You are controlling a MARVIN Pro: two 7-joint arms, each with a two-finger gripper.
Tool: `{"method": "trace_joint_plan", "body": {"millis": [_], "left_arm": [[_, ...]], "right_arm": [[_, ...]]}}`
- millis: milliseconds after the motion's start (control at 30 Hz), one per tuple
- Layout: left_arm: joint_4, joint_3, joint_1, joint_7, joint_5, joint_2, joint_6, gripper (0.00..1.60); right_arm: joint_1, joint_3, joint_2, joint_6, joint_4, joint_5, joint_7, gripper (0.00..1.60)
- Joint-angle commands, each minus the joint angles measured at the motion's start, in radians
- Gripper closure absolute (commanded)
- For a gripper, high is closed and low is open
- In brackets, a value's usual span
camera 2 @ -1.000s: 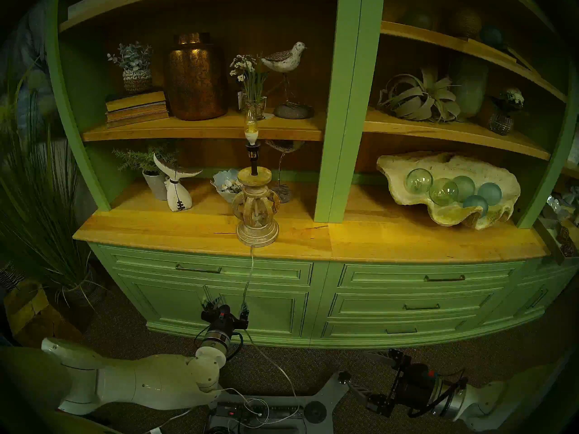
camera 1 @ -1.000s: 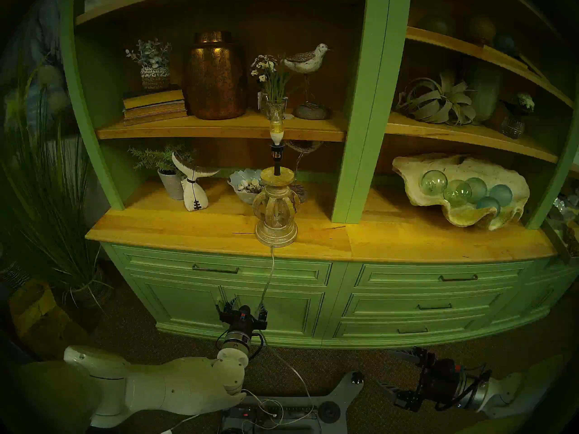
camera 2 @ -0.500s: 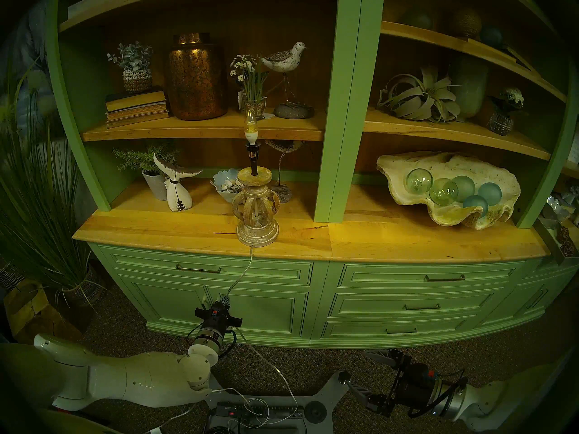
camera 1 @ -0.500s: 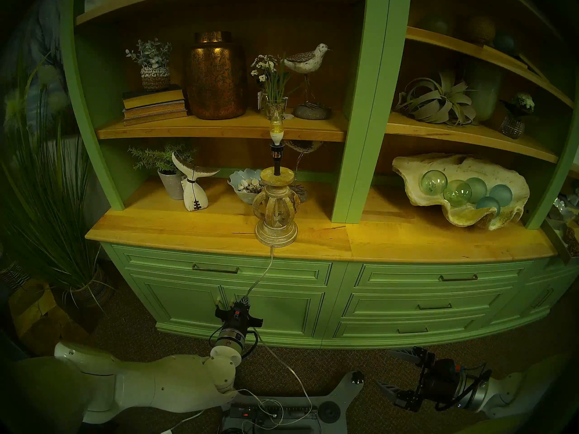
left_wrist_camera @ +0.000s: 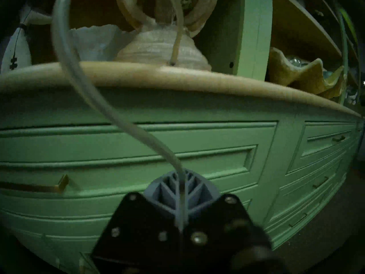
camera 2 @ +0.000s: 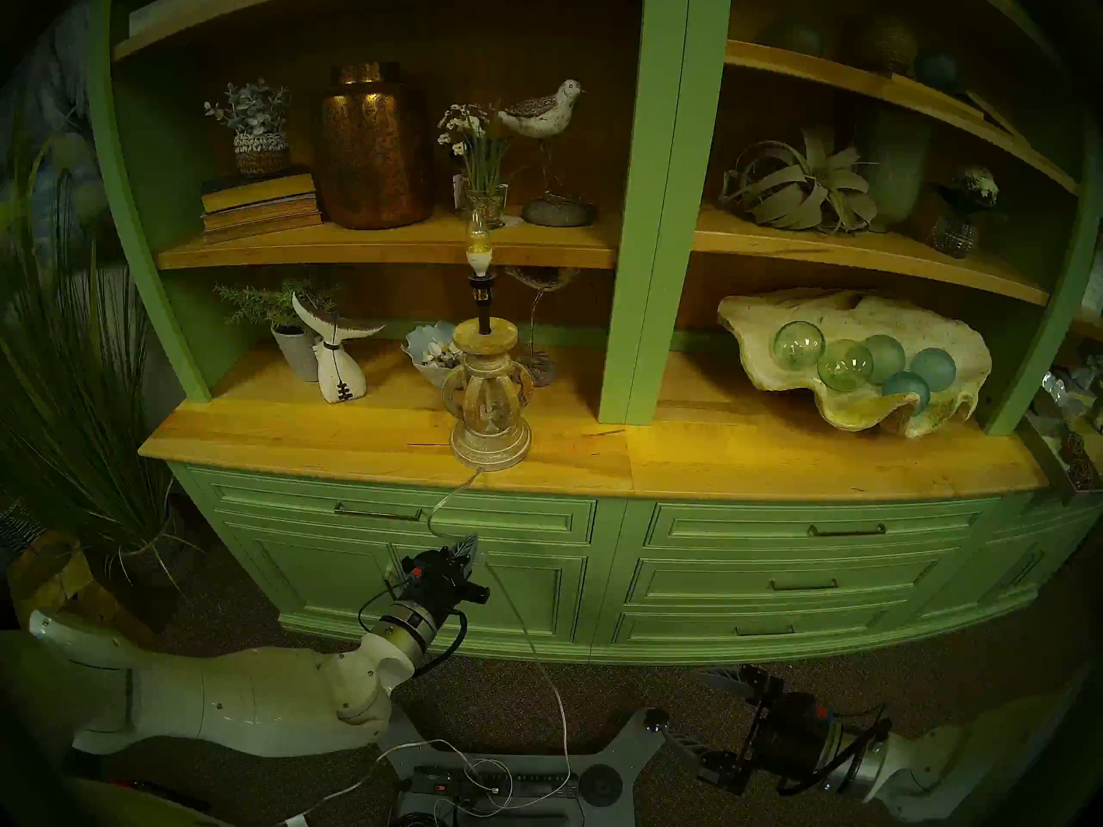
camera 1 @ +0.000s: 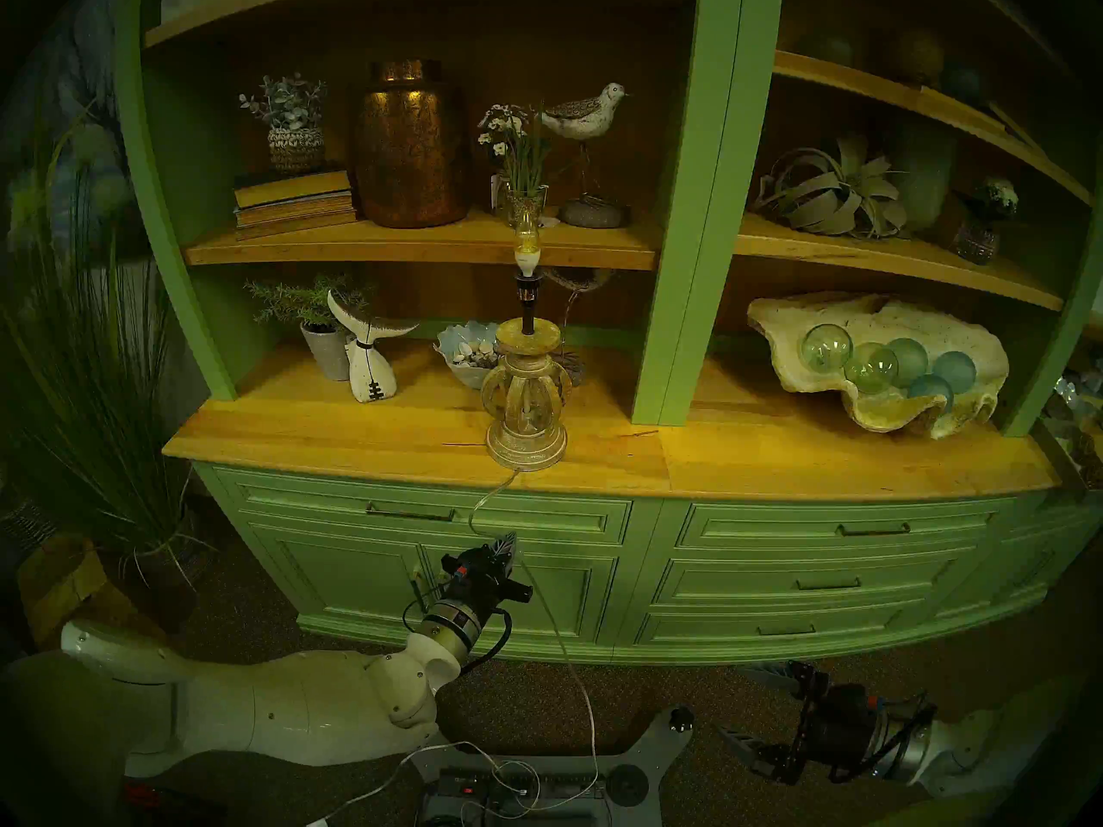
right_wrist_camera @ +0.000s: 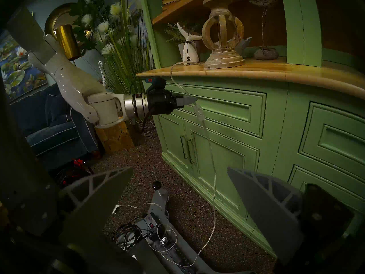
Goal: Grab cable and switch light on
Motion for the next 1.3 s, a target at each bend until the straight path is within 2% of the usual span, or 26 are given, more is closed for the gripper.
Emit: {"method": "trace_joint_plan", "body": {"millis": [0,300,333,367,500,567,667,767,867,1033,1167,1233,1267], "left_arm": [[-0.1,-0.02,-0.07,-0.124,-0.061,0.096,-0.052,1.6],[-0.16,0.013,-0.084,-0.273,-0.126,0.172,-0.099,1.6],[-0.165,0.017,-0.086,-0.309,-0.13,0.184,-0.103,1.6],[-0.174,0.025,-0.091,-0.298,-0.13,0.19,-0.103,1.6],[-0.197,0.03,-0.111,-0.377,-0.172,0.219,-0.092,1.6],[-0.211,0.034,-0.133,-0.424,-0.184,0.234,-0.062,1.6],[-0.227,0.044,-0.163,-0.466,-0.199,0.229,0.019,1.6],[-0.228,0.039,-0.18,-0.506,-0.195,0.212,0.065,1.6],[-0.226,0.03,-0.185,-0.515,-0.16,0.188,0.062,1.6],[-0.223,0.028,-0.186,-0.558,-0.171,0.175,0.077,1.6],[-0.204,0.028,-0.187,-0.653,-0.2,0.194,0.066,1.6],[-0.214,0.052,-0.202,-0.656,-0.18,0.215,0.045,1.6],[-0.197,0.037,-0.193,-0.694,-0.181,0.218,0.033,1.6]], "right_arm": [[0.003,0.004,0.003,-0.004,-0.01,0.001,0.001,0.0],[0.003,0.004,0.003,-0.004,-0.01,0.001,0.001,0.0],[0.003,0.004,0.003,-0.004,-0.009,0.001,0.001,0.0],[0.003,0.004,0.003,-0.004,-0.01,0.001,0.001,0.0],[0.003,0.004,0.003,-0.004,-0.01,0.001,0.001,0.0],[0.003,0.004,0.004,-0.004,-0.01,0.001,0.001,0.0],[0.003,0.004,0.004,-0.005,-0.011,0.001,0.0,0.0],[0.003,0.004,0.005,-0.005,-0.011,0.001,0.0,0.0],[0.003,0.004,0.005,-0.005,-0.011,0.001,0.0,0.0],[0.002,0.003,0.005,-0.005,-0.012,0.002,0.0,0.0],[0.002,0.003,0.006,-0.005,-0.013,0.002,-0.001,0.0],[0.002,0.003,0.006,-0.005,-0.013,0.002,-0.001,0.0],[0.002,0.003,0.006,-0.005,-0.013,0.002,-0.001,0.0]]}}
